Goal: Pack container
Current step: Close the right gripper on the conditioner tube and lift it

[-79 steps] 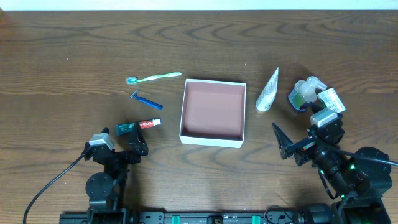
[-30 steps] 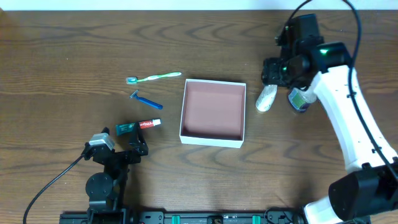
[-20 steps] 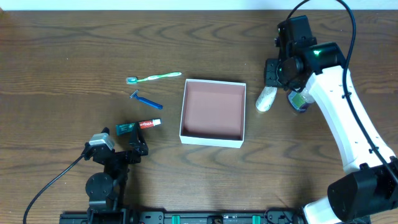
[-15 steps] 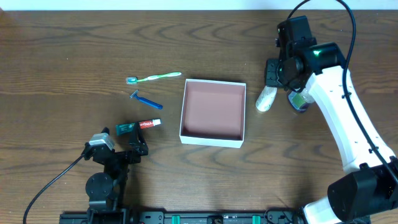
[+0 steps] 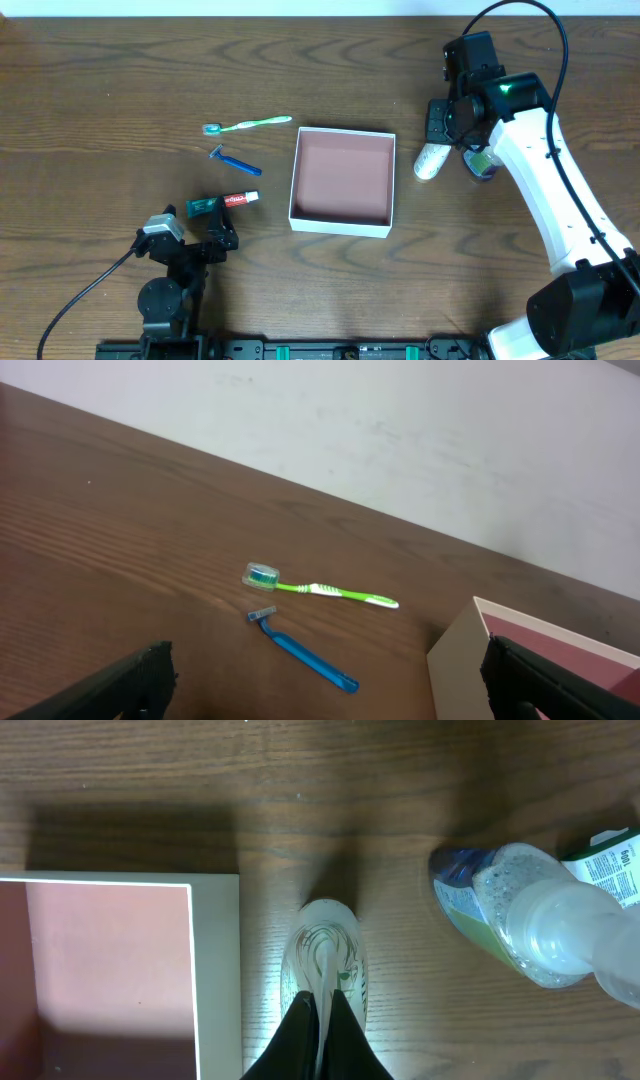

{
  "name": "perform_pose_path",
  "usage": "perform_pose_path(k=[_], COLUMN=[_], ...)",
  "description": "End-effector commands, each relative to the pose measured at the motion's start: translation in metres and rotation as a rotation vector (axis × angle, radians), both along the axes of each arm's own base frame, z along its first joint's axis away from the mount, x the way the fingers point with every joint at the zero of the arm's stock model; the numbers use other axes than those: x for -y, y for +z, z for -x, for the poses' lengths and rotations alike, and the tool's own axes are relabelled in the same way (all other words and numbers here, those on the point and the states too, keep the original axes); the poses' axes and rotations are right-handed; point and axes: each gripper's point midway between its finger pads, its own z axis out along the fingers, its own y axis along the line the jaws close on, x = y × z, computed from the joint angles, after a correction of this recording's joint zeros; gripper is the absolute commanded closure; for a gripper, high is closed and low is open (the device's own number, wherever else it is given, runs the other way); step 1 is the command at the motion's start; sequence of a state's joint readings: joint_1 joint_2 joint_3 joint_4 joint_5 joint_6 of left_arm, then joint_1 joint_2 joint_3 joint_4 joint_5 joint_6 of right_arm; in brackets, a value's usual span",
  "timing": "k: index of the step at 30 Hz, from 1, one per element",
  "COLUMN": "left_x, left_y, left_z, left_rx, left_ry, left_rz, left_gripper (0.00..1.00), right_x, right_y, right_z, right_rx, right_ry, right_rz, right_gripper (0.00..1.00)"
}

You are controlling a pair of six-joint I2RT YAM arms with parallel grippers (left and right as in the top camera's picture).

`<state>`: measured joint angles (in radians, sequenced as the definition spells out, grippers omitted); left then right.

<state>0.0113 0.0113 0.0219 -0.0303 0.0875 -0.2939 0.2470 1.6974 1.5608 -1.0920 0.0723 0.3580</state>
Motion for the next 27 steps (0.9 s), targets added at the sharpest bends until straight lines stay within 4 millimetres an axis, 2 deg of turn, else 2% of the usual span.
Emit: perform_pose_path(k=[1, 6, 14, 17, 22, 27], left_x=[0.002, 0.002, 0.002, 0.002, 0.002, 0.002], left_y=[-0.016, -0.016, -0.016, -0.016, -0.016, -0.016], left_z=[0.001, 0.001, 0.001, 0.001, 0.001, 0.001], left_rx=[-0.049, -0.049, -0.049, -0.049, -0.049, -0.049], left_ry=[-0.013, -0.013, -0.013, -0.013, -0.013, -0.013], left_rz=[-0.002, -0.002, -0.002, -0.002, -0.002, -0.002], left_gripper=[0.02, 0.02, 0.02, 0.02, 0.02, 0.02], right_x=[0.000, 0.005, 0.010, 0.009, -0.004, -0.030], right_y=[0.000, 0.029, 0.105, 0.127, 0.160, 0.189], right_z=[0.003, 0.009, 0.025, 0.033, 0.048, 0.061], right_rx=[-0.005, 0.039, 0.213, 0.278, 0.374, 0.459], right_ry=[0.000, 0.008, 0.025, 0.032, 0.081, 0.176], right_rz=[0.011, 0.023, -0.004, -0.035, -0.138, -0.268], right_gripper=[0.99, 0.99, 0.99, 0.99, 0.99, 0.99])
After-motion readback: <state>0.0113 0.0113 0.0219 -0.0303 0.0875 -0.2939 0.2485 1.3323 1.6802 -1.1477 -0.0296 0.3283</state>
